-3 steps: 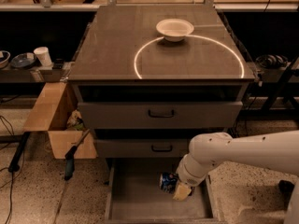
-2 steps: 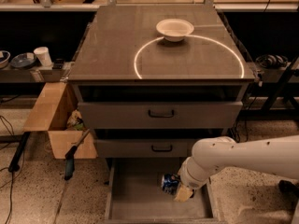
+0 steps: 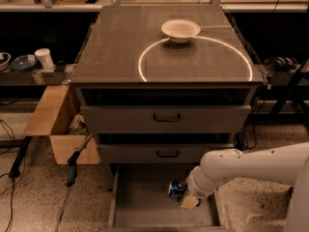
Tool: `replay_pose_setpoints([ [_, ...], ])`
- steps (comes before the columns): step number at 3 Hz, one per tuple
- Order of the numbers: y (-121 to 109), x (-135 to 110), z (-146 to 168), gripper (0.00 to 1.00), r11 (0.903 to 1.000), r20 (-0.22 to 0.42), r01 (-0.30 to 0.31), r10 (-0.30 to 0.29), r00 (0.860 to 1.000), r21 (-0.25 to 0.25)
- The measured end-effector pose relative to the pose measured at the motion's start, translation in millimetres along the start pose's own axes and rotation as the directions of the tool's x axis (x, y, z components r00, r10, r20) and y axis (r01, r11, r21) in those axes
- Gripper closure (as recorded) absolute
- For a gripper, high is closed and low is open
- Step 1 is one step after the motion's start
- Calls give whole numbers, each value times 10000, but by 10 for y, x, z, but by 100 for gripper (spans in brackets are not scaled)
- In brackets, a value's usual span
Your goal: Place pepsi can into bottom drawer
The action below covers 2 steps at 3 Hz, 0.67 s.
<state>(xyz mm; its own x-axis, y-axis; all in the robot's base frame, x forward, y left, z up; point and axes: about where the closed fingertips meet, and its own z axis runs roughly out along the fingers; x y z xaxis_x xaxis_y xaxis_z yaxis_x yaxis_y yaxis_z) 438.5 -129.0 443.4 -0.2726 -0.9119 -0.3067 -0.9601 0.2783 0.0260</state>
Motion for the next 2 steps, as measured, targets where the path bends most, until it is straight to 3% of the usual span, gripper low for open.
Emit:
replay_pose_setpoints([
  [1,-76,66,217,100,9995,78,-320,320,9995,-47],
  [2,-276,49,685,100,9973,132,-660,664,9977,-323],
])
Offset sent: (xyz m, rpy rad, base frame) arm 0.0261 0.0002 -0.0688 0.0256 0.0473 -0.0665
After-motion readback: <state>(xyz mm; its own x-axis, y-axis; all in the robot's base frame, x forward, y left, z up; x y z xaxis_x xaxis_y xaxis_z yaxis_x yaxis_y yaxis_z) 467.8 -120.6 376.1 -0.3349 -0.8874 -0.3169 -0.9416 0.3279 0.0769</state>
